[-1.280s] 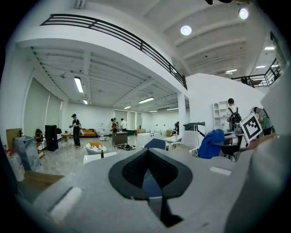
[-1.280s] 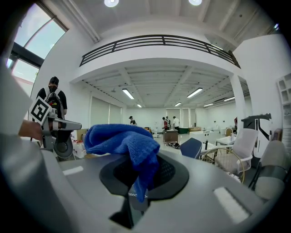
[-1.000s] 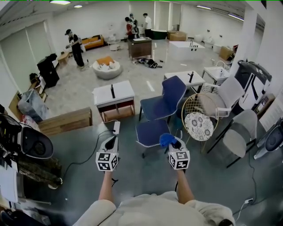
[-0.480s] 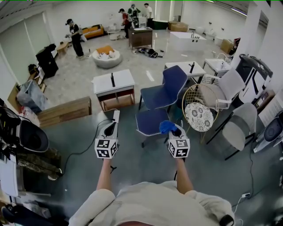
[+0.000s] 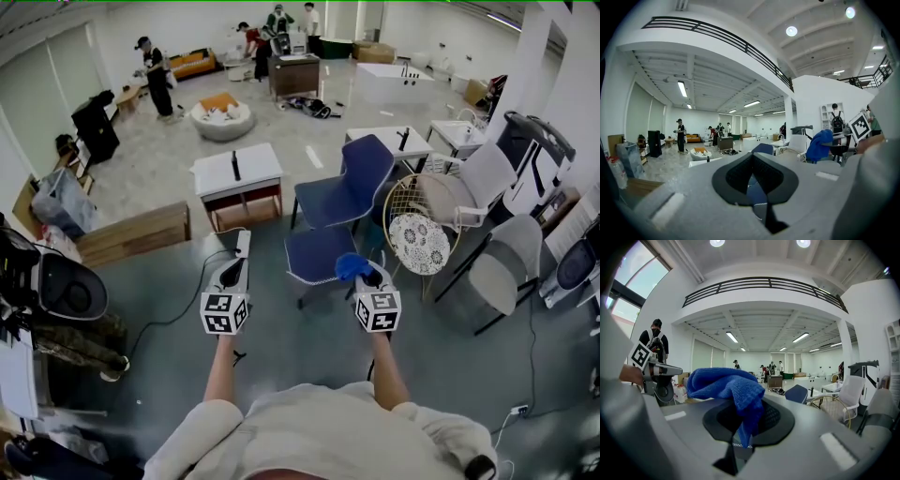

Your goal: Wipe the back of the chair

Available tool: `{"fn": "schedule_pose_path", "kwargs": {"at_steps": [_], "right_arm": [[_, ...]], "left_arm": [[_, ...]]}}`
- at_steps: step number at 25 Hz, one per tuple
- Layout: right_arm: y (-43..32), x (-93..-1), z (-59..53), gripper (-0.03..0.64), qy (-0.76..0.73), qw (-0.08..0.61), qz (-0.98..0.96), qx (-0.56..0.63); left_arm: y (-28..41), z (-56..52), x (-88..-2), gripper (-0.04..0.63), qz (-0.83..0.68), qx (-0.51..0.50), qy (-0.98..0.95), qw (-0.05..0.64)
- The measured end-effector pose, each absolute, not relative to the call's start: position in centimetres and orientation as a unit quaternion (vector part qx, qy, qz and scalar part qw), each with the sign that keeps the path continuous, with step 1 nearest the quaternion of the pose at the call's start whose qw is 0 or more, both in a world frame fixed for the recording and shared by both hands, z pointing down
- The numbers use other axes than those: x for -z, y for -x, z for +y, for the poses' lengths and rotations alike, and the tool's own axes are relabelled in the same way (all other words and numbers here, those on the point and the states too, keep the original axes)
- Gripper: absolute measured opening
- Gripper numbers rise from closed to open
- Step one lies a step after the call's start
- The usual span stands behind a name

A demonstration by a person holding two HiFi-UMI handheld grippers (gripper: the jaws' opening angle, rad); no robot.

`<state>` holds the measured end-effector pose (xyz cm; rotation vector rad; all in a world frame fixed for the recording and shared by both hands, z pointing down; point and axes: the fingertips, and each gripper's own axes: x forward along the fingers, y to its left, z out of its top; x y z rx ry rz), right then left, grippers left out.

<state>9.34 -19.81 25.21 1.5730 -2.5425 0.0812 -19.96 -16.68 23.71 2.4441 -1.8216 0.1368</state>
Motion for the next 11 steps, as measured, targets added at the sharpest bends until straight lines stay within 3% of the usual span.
{"fn": "schedule_pose_path", "kwargs": {"at_steps": [11], "right_arm": [[-8.8,-25.51,-19.76,0.043,-0.522,0.078,-0.849,-0.029]], "left_arm": [[20.19,-16.54,-23.99,0.0,-0.594,-0.045,-0.802,0.047]]}}
